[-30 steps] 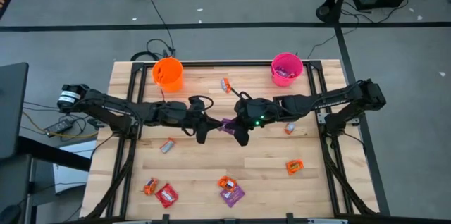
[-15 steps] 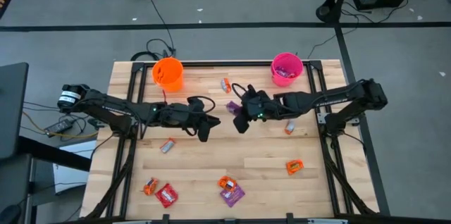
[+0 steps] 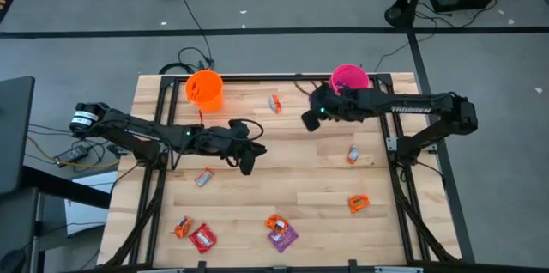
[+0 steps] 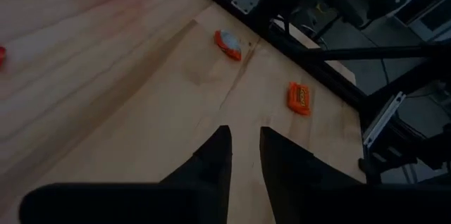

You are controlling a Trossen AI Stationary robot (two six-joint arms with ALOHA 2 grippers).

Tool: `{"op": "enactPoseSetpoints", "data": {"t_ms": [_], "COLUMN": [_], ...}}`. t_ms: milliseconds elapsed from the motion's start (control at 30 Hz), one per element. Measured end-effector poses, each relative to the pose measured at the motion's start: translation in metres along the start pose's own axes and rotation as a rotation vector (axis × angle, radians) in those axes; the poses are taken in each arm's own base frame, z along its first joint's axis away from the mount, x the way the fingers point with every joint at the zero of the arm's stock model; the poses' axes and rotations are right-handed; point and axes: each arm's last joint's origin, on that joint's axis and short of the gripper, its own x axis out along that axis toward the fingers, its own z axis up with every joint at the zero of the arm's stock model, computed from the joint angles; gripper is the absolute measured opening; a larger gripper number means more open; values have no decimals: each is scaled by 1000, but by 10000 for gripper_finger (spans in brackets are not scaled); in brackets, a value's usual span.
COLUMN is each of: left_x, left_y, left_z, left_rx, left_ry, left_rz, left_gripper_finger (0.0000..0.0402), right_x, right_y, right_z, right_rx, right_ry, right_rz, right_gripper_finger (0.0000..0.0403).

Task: Sort candy by brand, put in halloween buckets
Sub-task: Put the purple candy into the pink bucket

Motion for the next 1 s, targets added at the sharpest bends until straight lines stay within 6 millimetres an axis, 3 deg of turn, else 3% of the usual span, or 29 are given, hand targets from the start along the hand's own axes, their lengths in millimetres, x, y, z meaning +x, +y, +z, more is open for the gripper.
{"op": "enactPoseSetpoints", "data": {"t_ms": [433,767,1000], "left_x": [4,21,30], "left_y": [9,10,16], "left_z": [-4,-10,-5], "left_rx": [13,-194,-203], "left_ry": [-52,-96,-173], "left_rz": [177,180,210], "left_gripper_finger": [80,80,63], "right_x": [20,31,37], "right_y": [-60,-105,-134], "right_z": [28,40,45], "right_rx": [-87,-146,-111], "right_ry": [25,93,150], "right_rz": [-210,-310,-258], "right_gripper_finger": [26,26,25]}}
